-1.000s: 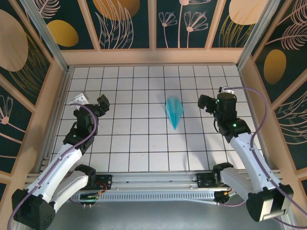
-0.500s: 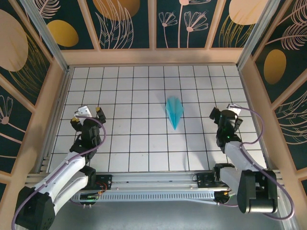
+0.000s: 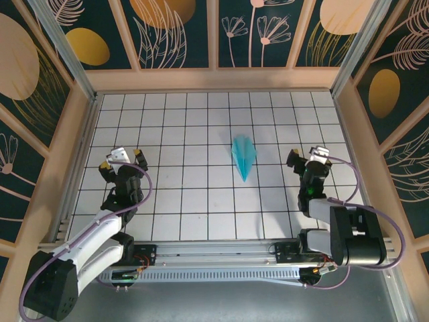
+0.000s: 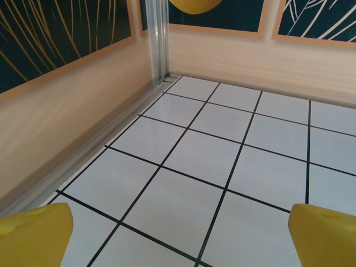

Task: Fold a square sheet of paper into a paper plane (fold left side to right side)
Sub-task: Reset both arms

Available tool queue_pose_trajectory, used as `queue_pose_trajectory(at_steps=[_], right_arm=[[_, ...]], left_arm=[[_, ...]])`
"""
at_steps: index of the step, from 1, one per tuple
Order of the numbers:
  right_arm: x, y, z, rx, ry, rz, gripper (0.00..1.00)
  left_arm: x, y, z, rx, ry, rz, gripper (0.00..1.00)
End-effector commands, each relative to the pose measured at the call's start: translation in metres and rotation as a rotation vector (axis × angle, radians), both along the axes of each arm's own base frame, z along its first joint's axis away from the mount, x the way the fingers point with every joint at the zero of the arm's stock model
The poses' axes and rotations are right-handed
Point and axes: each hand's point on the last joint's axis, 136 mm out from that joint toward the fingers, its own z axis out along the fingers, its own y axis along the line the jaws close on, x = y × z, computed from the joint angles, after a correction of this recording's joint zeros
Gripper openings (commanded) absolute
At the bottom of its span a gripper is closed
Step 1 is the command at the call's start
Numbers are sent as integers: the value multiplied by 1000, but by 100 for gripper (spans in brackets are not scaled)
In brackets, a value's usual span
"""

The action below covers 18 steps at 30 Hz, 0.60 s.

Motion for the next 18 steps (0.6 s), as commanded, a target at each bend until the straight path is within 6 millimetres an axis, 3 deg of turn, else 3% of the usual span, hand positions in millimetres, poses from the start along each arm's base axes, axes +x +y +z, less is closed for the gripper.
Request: queue_pose_trajectory(at_steps=[1,5,12,18], right_arm=[[10,11,37,-32,-174,75,99],[19,17,39,-53,-199,113,99],[24,20,20,-67,-191,127,99],[32,9,14,-19,-162,104,99]], left_arm=[[2,5,5,13,-19,23,99],[4,4,1,21,-8,17,99],[8,3,-2,35,-12,10,99],[12,2,-5,55,11,8,99]])
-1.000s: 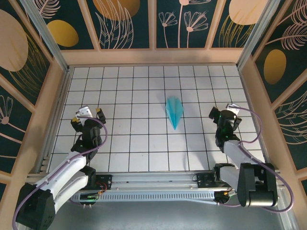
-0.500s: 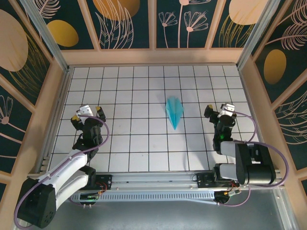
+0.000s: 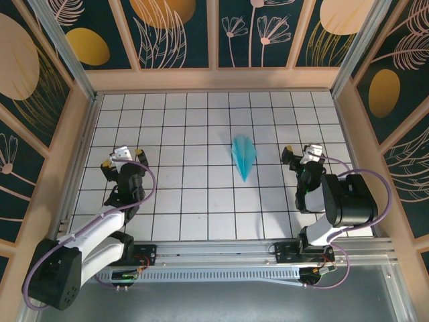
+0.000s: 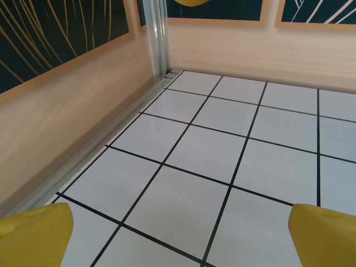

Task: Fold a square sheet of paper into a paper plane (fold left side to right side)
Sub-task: Reset both arms

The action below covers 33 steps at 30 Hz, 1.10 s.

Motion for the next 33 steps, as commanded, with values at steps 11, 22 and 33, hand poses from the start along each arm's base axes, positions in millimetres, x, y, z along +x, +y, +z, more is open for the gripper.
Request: queue_pose_trajectory(at_steps=[11,22,33], right_arm=[[7,-4,21,12,-78,0,99],[7,-4,20,13,-76,0,99],[7,-4,20,11,-77,-1,99]], left_arm=[[6,11,-9,157,31,6,99],[25,-16,-13,198,-32,-218,99],[31,-13,10,113,-214,-276,99]])
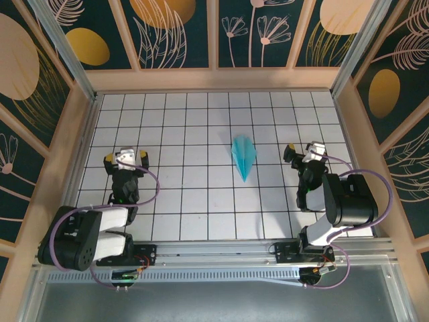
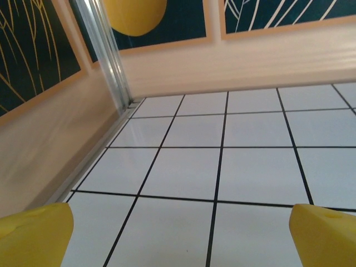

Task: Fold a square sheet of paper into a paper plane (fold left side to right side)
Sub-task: Reset both arms

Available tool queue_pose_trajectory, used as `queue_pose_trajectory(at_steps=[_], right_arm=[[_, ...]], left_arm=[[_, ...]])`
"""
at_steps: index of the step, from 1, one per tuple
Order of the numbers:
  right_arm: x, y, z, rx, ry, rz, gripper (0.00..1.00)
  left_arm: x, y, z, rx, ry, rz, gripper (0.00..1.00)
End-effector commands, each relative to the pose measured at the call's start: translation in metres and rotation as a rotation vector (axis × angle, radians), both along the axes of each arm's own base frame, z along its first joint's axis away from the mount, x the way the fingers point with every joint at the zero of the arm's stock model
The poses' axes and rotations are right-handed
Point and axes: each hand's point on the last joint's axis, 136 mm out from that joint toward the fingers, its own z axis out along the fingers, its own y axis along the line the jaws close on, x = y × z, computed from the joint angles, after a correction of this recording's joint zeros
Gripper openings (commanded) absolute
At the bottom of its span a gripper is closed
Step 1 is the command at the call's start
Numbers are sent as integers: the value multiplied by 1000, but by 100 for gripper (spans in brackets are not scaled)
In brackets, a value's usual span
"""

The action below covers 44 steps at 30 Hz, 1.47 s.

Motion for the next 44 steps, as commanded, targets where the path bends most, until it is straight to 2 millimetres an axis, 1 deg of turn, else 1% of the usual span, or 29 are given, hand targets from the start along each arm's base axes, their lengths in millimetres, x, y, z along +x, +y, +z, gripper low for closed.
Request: queue_pose_trajectory(at_steps=[1,4,8,10,11,12,13,15,19,20,22,23,24,26,28,29,44], right_arm=[[5,1,16,5,-63,7,99],[5,1,16,3,-62,7,99],[5,1,16,3,-62,6,99],[5,1,16,2,-62,6,99],[5,1,16,2,-63,6,99],[5,1,17,3,-64,6,99],[5,1,16,3,-62,6,99],[5,1,17,0,-63,6,99],[5,1,16,0,-62,5,99],[5,1,17,-1,-63,6,99],[5,1,16,-2,-61,6,99],[5,2,16,-2,-62,6,99],[5,1,16,-2,-62,5,99],[5,2,16,-1,-62,6,99],[5,2,16,-1,-62,6,99],[5,2,16,-1,-62,7,99],[6,5,16,-7,-58,21,99]], left_arm=[[8,-9,23,-46,-97,-66,99],[6,-12,24,-55,-109,-103,99],[-2,-9,28,-84,-144,-122,99],[0,-11,30,-112,-163,-140,99],[2,-15,32,-110,-176,-165,99],[8,-18,28,-104,-148,-179,99],[14,-17,24,-106,-128,-170,99],[18,-16,18,-108,-113,-158,99],[13,-11,14,-118,-133,-137,99],[13,-11,10,-117,-130,-138,99],[14,-7,13,-123,-163,-114,99],[16,-6,9,-124,-135,-109,99],[20,-8,5,-122,-104,-117,99],[28,-3,3,-137,-92,-88,99],[42,8,-5,-189,-41,-61,99],[43,12,-5,-203,-39,-60,99],[41,12,-5,-200,-41,-60,99]])
